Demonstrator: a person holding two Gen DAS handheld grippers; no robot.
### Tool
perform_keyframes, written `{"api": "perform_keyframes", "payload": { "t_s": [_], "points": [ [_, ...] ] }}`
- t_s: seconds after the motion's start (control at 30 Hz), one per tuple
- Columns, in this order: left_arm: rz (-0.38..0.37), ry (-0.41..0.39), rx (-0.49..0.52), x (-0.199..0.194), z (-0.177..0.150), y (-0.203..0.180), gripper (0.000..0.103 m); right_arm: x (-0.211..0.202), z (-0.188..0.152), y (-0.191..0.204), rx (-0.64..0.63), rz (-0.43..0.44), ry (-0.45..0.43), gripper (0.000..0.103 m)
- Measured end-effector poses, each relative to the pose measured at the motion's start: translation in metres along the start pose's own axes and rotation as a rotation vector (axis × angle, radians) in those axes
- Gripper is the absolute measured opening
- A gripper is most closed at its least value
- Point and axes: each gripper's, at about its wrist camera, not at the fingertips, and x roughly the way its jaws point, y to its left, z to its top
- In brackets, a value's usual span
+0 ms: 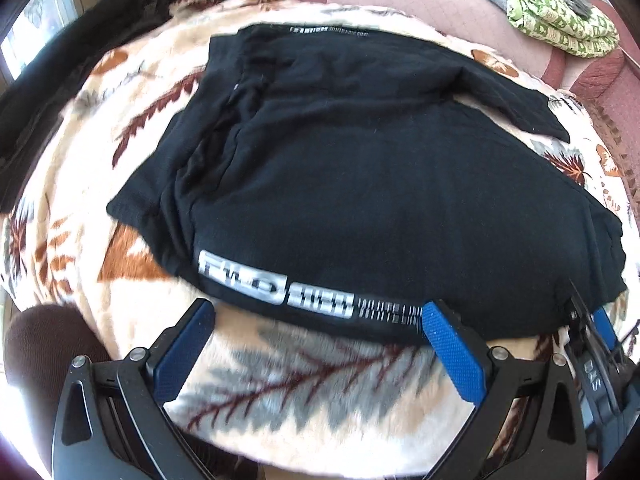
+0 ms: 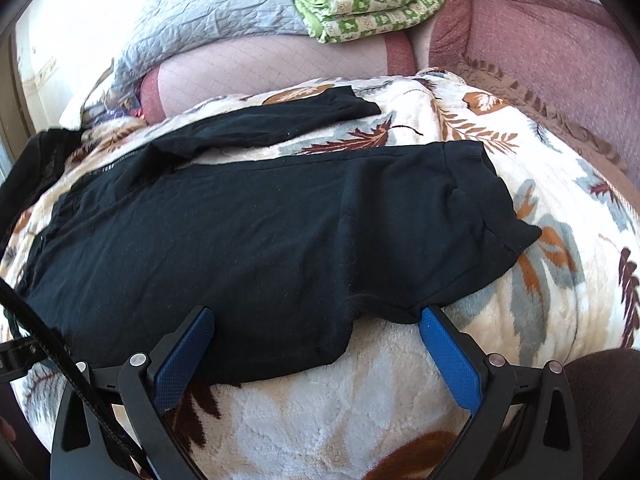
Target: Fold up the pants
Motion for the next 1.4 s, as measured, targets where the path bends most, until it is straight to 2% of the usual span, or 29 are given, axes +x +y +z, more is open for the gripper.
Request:
{"api": "perform_keyframes", "payload": {
  "t_s": [0.07, 0.17, 0.47, 0.57, 0.77, 0.87, 1.03, 1.17, 1.27, 1.4],
  "points": [
    [0.015, -0.011, -0.008, -0.006, -0.007, 0.003, 0.103, 0.001, 0.002, -0.001, 0.021, 0.003, 0.005, 0.103],
    [-0.006, -0.048, -0.031, -0.025, -0.014, 0.011, 0.103, 0.002, 0.002, 0.002, 0.000, -0.012, 0.015, 0.103],
    [-0.046, -0.262, -0.061, -0.104, -0.030, 0.034, 0.103, 0.001, 0.000, 0.005, 0.023, -0.037, 0.016, 0.103],
    [-0.059, -0.286, -0.053, -0.116, -0.028, 0.039, 0.103, -0.001, -0.004, 0.006, 0.000, -0.032, -0.007, 0.103],
    [-0.064, -0.321, -0.020, -0.132, -0.036, 0.043, 0.103, -0.004, -0.004, 0.008, -0.047, -0.034, 0.026, 0.103],
    [-0.064, -0.325, -0.029, -0.132, -0.036, 0.048, 0.103, -0.008, -0.008, 0.008, -0.056, -0.035, 0.026, 0.103],
    [-0.075, -0.292, -0.052, -0.120, -0.031, 0.061, 0.103, -0.011, -0.018, 0.008, -0.103, -0.016, -0.025, 0.103],
    [-0.047, -0.263, -0.056, -0.106, -0.025, 0.066, 0.103, -0.011, -0.021, 0.009, -0.106, -0.025, -0.047, 0.103],
    [-0.037, -0.227, -0.060, -0.091, -0.016, 0.069, 0.103, -0.012, -0.023, 0.012, -0.120, -0.039, -0.059, 0.103],
    [-0.040, -0.152, -0.050, -0.067, 0.000, 0.065, 0.103, -0.010, -0.018, 0.013, -0.128, -0.038, -0.025, 0.103]
  ]
}}
